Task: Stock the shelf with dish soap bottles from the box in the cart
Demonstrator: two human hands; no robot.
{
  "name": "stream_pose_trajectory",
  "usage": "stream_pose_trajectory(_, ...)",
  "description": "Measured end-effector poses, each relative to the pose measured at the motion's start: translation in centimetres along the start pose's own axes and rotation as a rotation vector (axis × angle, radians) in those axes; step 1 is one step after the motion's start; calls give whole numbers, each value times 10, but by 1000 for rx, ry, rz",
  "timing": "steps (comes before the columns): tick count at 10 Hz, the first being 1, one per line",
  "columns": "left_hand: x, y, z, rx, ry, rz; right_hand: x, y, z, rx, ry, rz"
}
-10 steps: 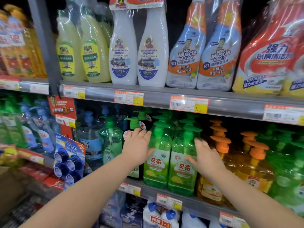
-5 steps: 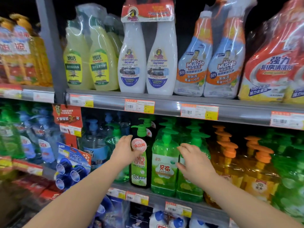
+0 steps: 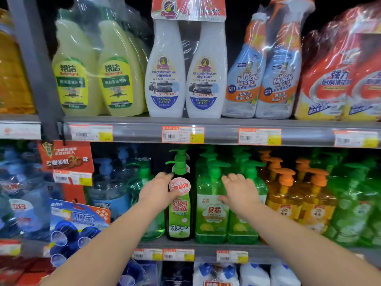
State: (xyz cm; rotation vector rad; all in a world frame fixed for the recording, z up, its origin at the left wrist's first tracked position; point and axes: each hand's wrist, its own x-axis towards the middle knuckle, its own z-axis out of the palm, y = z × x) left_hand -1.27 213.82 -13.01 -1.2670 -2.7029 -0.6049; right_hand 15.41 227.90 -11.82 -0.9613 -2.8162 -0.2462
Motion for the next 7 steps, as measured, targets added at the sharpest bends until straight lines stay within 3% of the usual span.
stream_pose_trajectory(5, 1, -5, 1, 2, -34, 78, -5, -18, 0, -51, -35, 161)
stream_pose_trajectory(6, 2, -4, -7, -84, -92, 63, -25, -25, -3, 59, 73, 236)
stream_pose_trajectory(7, -6, -5, -13, -196, -79, 58, -73, -31, 21, 114, 76, 189)
